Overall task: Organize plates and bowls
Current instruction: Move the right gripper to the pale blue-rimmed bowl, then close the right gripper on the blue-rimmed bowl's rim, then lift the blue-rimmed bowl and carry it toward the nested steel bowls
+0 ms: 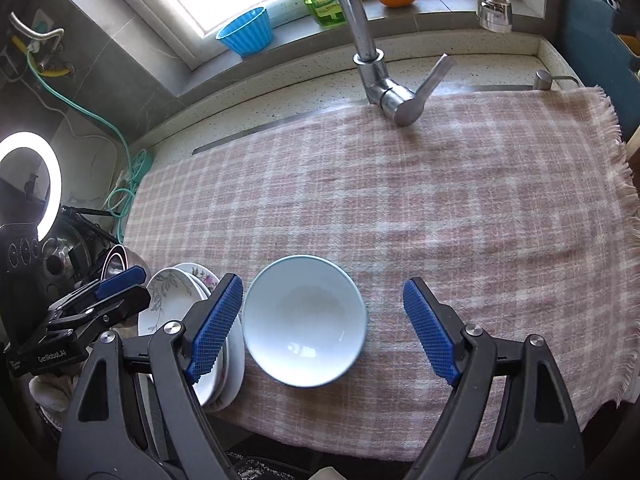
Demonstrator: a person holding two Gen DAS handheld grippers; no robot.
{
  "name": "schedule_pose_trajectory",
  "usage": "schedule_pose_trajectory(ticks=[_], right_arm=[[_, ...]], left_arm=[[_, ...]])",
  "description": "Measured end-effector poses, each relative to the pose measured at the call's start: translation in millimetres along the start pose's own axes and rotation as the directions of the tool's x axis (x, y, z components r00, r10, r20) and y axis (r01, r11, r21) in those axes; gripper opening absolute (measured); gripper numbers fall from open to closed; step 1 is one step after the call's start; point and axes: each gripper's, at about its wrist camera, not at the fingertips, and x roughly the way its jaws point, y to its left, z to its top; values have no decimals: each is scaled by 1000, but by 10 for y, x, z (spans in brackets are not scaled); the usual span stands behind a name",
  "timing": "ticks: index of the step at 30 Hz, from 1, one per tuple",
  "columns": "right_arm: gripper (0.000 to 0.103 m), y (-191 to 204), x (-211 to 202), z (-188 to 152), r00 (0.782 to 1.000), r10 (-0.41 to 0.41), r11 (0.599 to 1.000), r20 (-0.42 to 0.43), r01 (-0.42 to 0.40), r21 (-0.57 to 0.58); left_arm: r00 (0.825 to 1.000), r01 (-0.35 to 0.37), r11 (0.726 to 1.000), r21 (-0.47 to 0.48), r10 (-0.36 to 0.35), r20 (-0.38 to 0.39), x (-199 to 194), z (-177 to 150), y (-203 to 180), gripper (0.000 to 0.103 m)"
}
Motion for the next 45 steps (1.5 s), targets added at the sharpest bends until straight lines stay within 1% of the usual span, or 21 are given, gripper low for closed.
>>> schedule_pose_trajectory(ticks=[3, 8, 9, 11, 15, 17, 19, 20, 21, 23, 24, 25, 26, 28, 29, 34, 39, 45], right_arm=[[85, -99, 49, -52, 1000, 4, 1000, -11, -3, 13], [85, -196, 148, -144, 999, 23, 999, -32, -22, 27], [85, -204, 166, -163, 999, 29, 999, -35, -28, 26], [85, -206, 197, -200, 999, 36, 999, -40, -35, 21], [84, -239, 258, -247, 997, 59, 998, -45, -57, 35], [79, -250, 300, -265, 996, 65, 997, -56, -62, 39], [69, -249, 337, -283, 996, 64, 997, -67, -61, 38], [66, -248, 360, -287, 995, 65, 997, -76, -62, 37], [61, -245, 386, -297, 994, 69, 997, -85, -66, 35], [58, -232, 432, -312, 993, 69, 997, -96, -67, 26], [56, -226, 452, -318, 993, 67, 998, -99, -65, 21], [50, -220, 472, -320, 993, 66, 998, -103, -65, 17], [47, -216, 494, -322, 992, 66, 998, -109, -65, 14], [33, -216, 537, -318, 990, 71, 997, -119, -70, 15], [31, -215, 553, -319, 990, 67, 998, -123, -65, 15], [21, -236, 576, -312, 991, 52, 999, -122, -49, 21], [17, -241, 559, -297, 993, 38, 999, -115, -35, 25], [16, -183, 484, -249, 994, 34, 999, -100, -32, 21]], left_arm=[[1000, 4, 1000, 12, -4, -25, 144, -35, -91, 69], [998, -10, 999, 42, 13, -66, 378, -84, -220, 69], [997, -13, 999, 44, 16, -75, 415, -90, -227, 67], [996, -16, 999, 45, 20, -86, 481, -102, -241, 66], [994, -20, 998, 59, 26, -104, 576, -130, -264, 49], [993, -19, 998, 66, 26, -115, 619, -139, -276, 45], [992, -14, 998, 60, 21, -123, 655, -142, -275, 43], [992, -14, 998, 56, 22, -128, 673, -141, -267, 40], [991, -16, 999, 50, 23, -131, 689, -141, -256, 36], [990, -12, 999, 40, 18, -140, 723, -142, -242, 29], [989, -10, 999, 38, 16, -145, 740, -146, -238, 28], [989, -9, 999, 36, 14, -149, 756, -148, -239, 27], [988, -7, 999, 35, 12, -153, 769, -150, -240, 23], [987, -4, 999, 32, 9, -158, 787, -153, -235, 19], [987, -2, 1000, 29, 7, -160, 795, -154, -231, 16], [987, 3, 1000, 16, 0, -163, 818, -156, -205, 15], [987, 4, 1000, 19, 0, -159, 800, -155, -220, 15], [991, 14, 1000, 17, -12, -136, 696, -123, -229, 15]])
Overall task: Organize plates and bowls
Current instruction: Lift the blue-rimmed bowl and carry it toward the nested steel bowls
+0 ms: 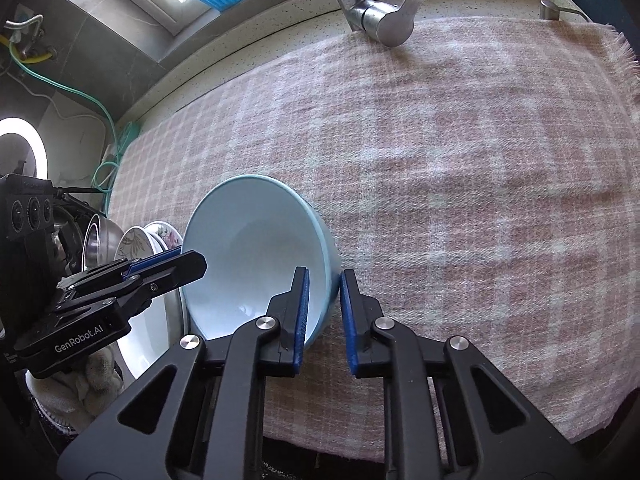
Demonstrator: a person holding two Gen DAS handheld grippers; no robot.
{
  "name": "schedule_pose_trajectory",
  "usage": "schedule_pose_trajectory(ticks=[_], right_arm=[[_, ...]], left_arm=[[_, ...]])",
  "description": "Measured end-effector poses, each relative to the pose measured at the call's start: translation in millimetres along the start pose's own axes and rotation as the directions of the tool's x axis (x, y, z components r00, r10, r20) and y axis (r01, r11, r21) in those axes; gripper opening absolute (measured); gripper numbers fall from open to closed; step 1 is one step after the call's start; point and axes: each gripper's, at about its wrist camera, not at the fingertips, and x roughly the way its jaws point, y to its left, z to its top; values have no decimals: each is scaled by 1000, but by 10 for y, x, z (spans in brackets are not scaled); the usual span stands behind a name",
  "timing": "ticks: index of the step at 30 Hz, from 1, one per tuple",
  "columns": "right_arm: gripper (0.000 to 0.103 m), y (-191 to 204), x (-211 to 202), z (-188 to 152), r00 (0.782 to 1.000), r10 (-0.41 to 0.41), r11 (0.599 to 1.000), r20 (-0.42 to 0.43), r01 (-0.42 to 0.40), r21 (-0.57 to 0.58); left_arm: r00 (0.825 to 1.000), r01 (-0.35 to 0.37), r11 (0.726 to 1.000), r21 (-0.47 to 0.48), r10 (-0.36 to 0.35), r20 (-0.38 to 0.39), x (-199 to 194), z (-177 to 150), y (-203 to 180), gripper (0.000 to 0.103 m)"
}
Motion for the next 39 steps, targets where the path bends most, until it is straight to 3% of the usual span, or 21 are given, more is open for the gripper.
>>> schedule_pose_trajectory(ticks=[19, 39], right_arm=[[16, 902, -300, 200, 997, 47, 990, 60, -39, -137], [16, 2283, -10, 212, 991, 130, 943, 23, -117, -311]], left_arm=[[991, 13, 998, -55, -6, 135, -747, -11, 368, 15], [960, -24, 980, -197, 78, 268, -1664, -333, 1275, 15]])
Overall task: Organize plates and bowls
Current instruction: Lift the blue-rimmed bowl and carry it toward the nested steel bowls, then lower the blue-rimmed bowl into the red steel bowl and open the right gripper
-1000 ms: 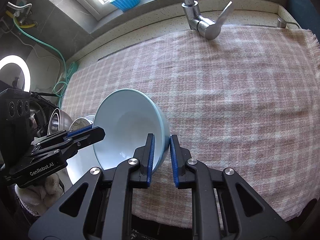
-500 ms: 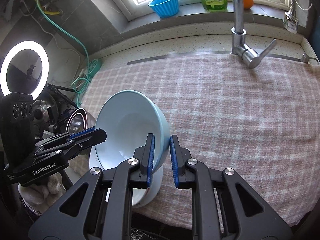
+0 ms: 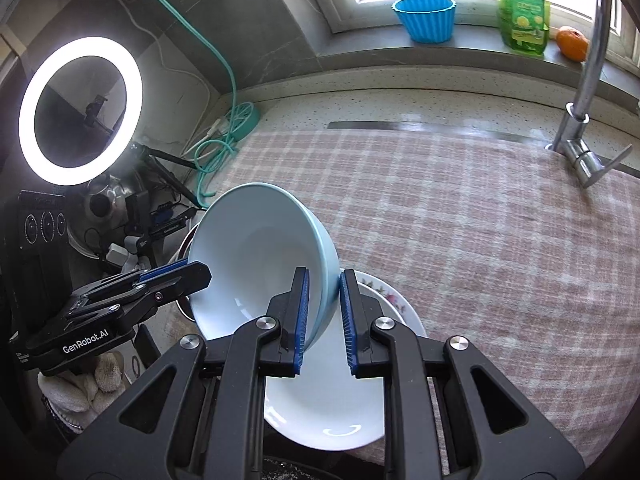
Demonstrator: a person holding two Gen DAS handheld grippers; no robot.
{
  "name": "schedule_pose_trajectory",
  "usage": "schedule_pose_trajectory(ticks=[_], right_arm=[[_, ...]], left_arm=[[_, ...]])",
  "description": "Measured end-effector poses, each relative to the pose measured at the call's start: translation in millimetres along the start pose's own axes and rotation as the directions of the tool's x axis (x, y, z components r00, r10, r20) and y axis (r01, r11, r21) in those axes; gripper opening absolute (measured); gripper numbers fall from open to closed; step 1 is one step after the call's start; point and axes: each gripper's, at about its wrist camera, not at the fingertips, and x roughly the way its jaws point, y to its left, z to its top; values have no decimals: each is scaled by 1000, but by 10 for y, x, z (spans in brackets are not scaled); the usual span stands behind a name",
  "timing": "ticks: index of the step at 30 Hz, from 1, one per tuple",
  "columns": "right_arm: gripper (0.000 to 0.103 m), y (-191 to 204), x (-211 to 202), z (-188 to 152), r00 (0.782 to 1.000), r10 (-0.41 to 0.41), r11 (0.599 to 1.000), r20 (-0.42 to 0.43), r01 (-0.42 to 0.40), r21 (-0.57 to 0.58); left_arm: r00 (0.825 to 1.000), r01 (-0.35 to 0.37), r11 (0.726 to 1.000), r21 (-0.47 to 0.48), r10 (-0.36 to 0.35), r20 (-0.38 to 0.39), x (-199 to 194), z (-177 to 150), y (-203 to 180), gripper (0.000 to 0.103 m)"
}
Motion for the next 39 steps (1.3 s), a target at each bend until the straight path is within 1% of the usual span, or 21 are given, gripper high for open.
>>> schedule_pose_trajectory(ticks=[11, 20, 29, 39], right_arm=[[16, 594, 419, 98, 998, 41, 997, -51, -45, -70], [16, 872, 812, 132, 993, 43, 995, -111, -53, -90], [16, 990, 1099, 117, 988, 26, 994, -154, -41, -98], [16, 1020, 1345, 61, 982, -6, 995, -190, -13, -99]], left_arm=[[998, -51, 994, -94, 53, 27, -293, -71, 583, 15], [996, -84, 986, -142, 88, 27, -402, -120, 929, 15], [995, -101, 981, -169, 102, 0, -375, -157, 1175, 15], [993, -113, 977, -181, 107, -38, -276, -173, 1312, 15]])
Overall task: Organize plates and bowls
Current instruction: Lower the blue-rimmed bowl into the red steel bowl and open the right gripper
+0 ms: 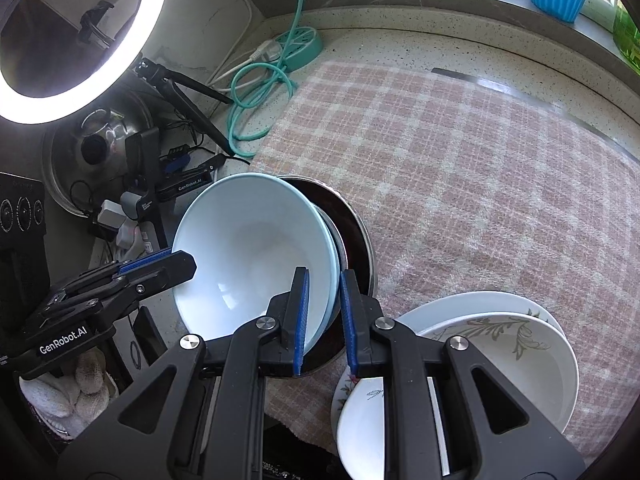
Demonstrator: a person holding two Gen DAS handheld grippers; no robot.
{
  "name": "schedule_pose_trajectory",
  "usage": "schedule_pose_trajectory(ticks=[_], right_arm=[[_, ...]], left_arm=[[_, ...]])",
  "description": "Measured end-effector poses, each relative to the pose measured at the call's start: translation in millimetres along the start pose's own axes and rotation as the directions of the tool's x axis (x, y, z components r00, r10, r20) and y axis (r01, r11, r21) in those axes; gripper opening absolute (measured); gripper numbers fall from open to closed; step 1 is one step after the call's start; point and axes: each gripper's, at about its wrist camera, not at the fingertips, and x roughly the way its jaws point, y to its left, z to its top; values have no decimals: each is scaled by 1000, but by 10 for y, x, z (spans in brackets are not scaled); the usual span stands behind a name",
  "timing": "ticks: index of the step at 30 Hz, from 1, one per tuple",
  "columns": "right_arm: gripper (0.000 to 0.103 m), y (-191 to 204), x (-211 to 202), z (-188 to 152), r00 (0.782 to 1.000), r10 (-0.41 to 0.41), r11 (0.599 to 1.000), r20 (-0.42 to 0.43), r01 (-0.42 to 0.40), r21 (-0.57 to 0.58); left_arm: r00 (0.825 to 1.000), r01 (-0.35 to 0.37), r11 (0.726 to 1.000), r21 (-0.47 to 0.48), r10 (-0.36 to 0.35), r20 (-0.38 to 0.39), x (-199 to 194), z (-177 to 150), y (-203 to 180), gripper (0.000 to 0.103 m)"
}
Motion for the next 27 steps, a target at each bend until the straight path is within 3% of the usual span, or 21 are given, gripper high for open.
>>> schedule_pose_trajectory(ticks=[24, 26, 27], right_arm=[[19, 74, 105, 6, 999, -46, 997, -21, 45, -57], [23, 74, 92, 11, 999, -37, 998, -15, 36, -57], [30, 78, 80, 15, 999, -38, 998, -9, 37, -60]], left_arm=[[999, -17, 1000, -19, 16, -41, 120, -6, 121, 15], [999, -16, 999, -30, 14, -41, 114, -7, 131, 15], [999, -20, 999, -32, 18, -35, 103, -6, 135, 15]])
